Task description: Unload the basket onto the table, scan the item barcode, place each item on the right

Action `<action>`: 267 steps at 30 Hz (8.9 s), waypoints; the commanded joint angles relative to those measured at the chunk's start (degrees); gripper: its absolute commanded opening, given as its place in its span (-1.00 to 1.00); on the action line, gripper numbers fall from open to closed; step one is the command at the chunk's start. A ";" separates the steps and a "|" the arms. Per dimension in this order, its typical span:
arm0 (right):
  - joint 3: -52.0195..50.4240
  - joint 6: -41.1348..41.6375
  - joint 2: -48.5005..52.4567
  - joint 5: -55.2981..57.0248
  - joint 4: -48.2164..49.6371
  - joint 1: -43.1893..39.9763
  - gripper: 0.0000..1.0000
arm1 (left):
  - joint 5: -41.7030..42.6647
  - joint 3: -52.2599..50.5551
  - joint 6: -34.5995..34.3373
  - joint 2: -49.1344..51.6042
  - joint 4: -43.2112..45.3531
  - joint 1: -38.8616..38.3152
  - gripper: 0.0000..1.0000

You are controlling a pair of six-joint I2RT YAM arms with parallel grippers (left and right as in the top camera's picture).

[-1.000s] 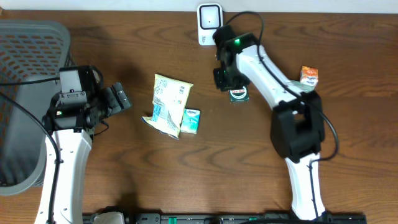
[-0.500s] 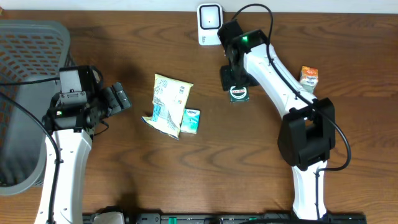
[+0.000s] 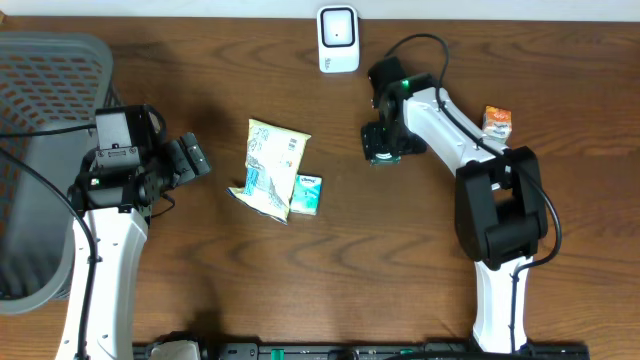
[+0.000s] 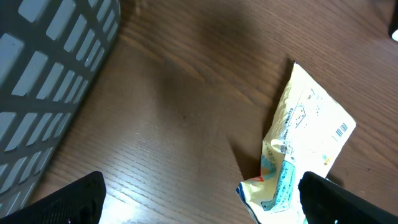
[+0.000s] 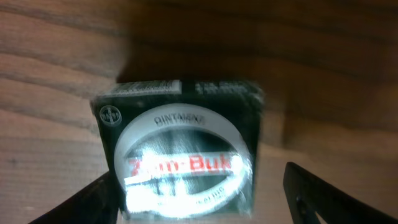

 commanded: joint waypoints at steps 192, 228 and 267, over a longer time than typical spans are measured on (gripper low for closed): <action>-6.12 -19.61 -3.43 0.57 17.18 2.47 0.68 | 0.09 0.04 -0.09 0.13 -0.15 0.20 0.95; -5.51 -11.69 0.90 -4.90 18.40 1.29 0.18 | 0.09 0.04 -0.09 0.13 -0.15 0.20 0.95; -1.70 17.05 -22.18 -71.54 29.31 -4.07 0.08 | 0.09 0.04 -0.09 0.13 -0.15 0.20 0.96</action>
